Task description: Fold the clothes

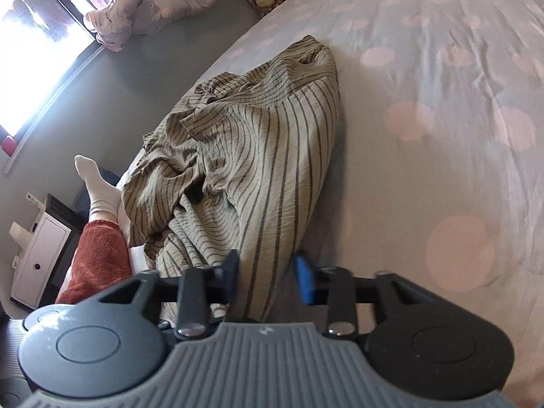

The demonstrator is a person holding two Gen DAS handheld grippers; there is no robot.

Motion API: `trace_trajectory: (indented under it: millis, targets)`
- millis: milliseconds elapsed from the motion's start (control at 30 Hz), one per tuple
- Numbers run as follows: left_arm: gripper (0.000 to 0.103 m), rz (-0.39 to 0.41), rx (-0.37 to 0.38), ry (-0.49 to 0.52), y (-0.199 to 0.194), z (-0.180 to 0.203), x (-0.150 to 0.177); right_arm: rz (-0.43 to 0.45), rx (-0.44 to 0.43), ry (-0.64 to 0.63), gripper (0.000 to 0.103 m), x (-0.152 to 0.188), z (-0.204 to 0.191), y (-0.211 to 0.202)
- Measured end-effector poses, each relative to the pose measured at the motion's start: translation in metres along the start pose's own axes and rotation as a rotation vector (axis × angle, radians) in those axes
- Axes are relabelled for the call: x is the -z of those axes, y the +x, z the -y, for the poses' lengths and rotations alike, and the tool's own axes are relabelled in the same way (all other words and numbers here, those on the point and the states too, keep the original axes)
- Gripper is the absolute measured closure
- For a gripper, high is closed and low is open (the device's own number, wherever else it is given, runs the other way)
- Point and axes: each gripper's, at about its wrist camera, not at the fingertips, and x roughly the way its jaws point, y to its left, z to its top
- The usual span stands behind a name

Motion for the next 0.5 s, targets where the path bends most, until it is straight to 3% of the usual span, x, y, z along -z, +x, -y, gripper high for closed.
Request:
trace_trajectory:
  millis: [33, 100, 333, 500]
  targets:
    - [0.103, 0.002, 0.008, 0.006, -0.001, 0.002, 0.000, 0.005, 0.018, -0.018, 0.081, 0.001, -0.002, -0.003]
    - [0.103, 0.005, 0.024, 0.017, -0.003, 0.006, -0.001, 0.016, 0.053, -0.054, 0.095, 0.002, -0.005, -0.010]
    - [0.103, 0.002, 0.150, 0.095, -0.011, 0.039, -0.009, 0.058, 0.166, -0.133, 0.098, 0.009, -0.004, -0.047]
    - [0.102, -0.047, 0.152, 0.096, -0.011, 0.033, -0.013, 0.049, 0.228, -0.083, 0.098, 0.018, 0.021, -0.069]
